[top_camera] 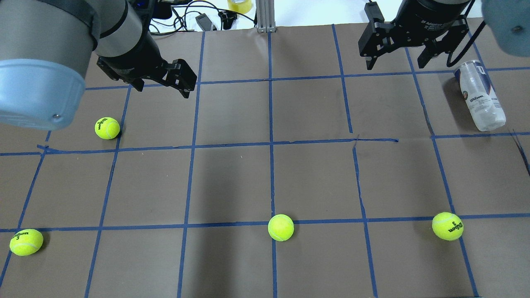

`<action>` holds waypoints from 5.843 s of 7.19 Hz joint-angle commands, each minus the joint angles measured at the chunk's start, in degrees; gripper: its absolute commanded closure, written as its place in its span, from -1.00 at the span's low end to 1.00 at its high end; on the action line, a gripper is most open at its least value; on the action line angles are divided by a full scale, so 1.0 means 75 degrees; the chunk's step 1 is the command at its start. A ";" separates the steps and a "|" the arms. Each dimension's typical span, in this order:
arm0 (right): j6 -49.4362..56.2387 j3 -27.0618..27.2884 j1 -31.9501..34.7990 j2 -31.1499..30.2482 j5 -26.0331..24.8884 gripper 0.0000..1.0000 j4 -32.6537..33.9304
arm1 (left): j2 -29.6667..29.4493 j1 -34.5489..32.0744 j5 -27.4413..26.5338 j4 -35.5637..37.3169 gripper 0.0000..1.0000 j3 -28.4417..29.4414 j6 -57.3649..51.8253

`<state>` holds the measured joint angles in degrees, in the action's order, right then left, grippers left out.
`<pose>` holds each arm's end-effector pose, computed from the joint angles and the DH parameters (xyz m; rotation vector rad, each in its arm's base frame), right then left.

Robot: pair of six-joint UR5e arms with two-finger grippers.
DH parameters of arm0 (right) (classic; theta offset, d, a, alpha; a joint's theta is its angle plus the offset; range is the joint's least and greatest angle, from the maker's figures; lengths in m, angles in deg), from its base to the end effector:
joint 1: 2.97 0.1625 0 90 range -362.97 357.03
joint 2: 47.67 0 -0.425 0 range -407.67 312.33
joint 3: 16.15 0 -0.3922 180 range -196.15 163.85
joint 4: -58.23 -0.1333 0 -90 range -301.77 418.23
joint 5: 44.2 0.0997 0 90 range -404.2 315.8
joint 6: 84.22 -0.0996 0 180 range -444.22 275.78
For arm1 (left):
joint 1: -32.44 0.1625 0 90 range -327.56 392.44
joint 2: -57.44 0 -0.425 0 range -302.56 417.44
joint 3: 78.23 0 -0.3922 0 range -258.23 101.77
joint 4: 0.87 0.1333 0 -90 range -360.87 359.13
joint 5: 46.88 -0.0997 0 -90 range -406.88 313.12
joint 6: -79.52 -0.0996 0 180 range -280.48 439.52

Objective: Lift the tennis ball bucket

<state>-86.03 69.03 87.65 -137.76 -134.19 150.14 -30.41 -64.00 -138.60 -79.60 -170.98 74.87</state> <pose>0.1387 -0.4994 0.5340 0.0325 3.1332 -0.1867 -0.1847 -0.4749 0.5037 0.2953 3.0870 -0.2903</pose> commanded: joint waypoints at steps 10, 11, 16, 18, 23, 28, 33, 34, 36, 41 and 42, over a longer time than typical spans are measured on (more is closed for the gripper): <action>-0.0028 0.0115 0.0000 -0.0012 -0.0024 -1.00 0.0095 | 0.0007 0.0014 -0.0005 -0.0004 -1.00 -0.0009 0.0000; -0.0006 0.0115 0.0000 -0.0023 -0.0035 -1.00 0.0074 | 0.0007 0.0014 -0.0005 -0.0004 -1.00 -0.0009 0.0000; 0.0123 0.0010 -0.0909 0.0304 -0.0330 -1.00 0.0250 | 0.0030 0.0014 -0.0017 -0.0004 -1.00 -0.0021 0.0000; 0.0483 -0.0142 -0.1533 0.1028 -0.0352 -1.00 0.0528 | 0.0019 0.0014 -0.0017 -0.0004 -1.00 -0.0009 0.0000; 0.2417 -0.2153 -0.2740 0.3638 -0.0539 -1.00 0.1444 | 0.0019 0.0014 -0.0017 -0.0004 -1.00 -0.0021 0.0000; 0.4524 -0.2663 -0.3550 0.5623 -0.0422 -1.00 0.3350 | 0.0018 0.0026 -0.0028 0.0008 -1.00 -0.0009 0.0000; 0.4728 -0.2604 -0.3797 0.6316 -0.0387 -1.00 0.3402 | 0.0007 0.0014 -0.0028 0.0008 -1.00 -0.0021 0.0000; 0.4787 -0.2592 -0.3797 0.6340 -0.0375 -0.94 0.3390 | 0.0018 0.0014 -0.0040 -0.0003 -1.00 -0.0021 -0.0012; 0.4880 -0.2557 -0.3797 0.6410 -0.0246 -0.81 0.3413 | 0.0030 0.0014 -0.0052 -0.0015 -1.00 -0.0021 0.0000; 0.5840 -0.2604 -0.3797 0.6340 0.0861 1.00 0.3927 | 0.0030 0.0026 -0.0052 -0.0004 -1.00 -0.0009 0.0000; 0.5900 -0.2557 -0.3785 0.6178 0.1052 1.00 0.3848 | 0.0030 0.0026 -0.0052 -0.0004 -1.00 -0.0009 0.0000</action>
<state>-42.62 49.55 59.20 -90.39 -129.21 178.67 -30.19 -63.82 -138.99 -79.62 -171.06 74.86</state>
